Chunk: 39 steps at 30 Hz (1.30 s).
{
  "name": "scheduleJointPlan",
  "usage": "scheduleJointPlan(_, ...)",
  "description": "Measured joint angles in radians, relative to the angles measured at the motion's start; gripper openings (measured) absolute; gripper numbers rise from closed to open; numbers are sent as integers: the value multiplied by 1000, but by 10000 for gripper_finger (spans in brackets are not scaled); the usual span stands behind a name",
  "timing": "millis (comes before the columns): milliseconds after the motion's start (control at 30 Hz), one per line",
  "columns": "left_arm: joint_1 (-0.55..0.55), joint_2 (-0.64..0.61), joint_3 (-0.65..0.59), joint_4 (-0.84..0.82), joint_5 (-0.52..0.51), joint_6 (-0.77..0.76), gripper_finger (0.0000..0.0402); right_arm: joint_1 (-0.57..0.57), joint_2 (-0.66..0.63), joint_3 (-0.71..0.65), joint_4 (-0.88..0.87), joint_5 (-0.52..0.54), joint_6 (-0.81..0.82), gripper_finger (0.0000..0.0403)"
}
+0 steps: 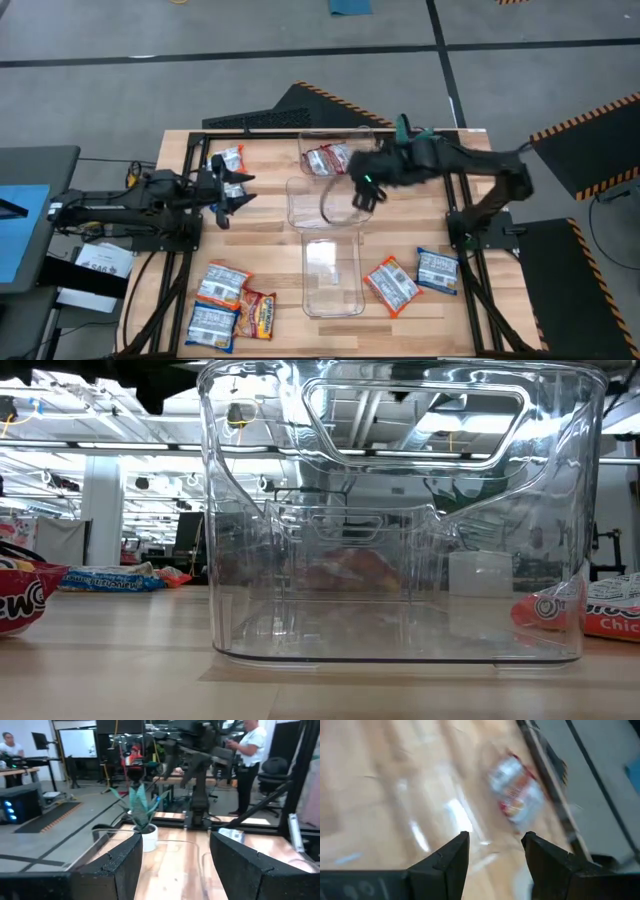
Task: Sort Maruchan noodles
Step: Put the red noodle pack into the top transparent bin
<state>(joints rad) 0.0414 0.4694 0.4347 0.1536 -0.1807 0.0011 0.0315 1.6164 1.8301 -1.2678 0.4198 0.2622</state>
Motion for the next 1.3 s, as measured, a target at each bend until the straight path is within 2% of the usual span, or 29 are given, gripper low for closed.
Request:
scheduleJointPlan(133, 0, 5, 0, -6, 40, -12, 217, 119, -107, -140, 98, 37, 58, 212)
scheduleJointPlan(200, 0, 25, 0, -5, 95, -39, 217, 174, -148, -199, 115, 61, 104, 212)
scheduleJointPlan(433, -6, 145, 0, 62, 469, -178, 217, 380, -249, -335, 123, 142, 240, 212)
scheduleJointPlan(533, -38, 213, 1, 67, 535, -222, 217, 449, -271, -364, 127, 186, 291, 211)
scheduleJointPlan(667, -132, 317, 28, 20, 544, -241, 217, 519, -283, -402, 121, 242, 341, 211)
scheduleJointPlan(867, -293, 476, 111, -174, 532, -140, 217, 566, -274, -415, 125, 265, 368, 211)
scheduleJointPlan(1100, -429, 667, 161, -229, 429, -117, 217, 562, -270, -416, 125, 264, 369, 211)
scheduleJointPlan(1300, -503, 829, 212, -230, 295, 24, 217, 562, -270, -416, 125, 264, 369, 211)
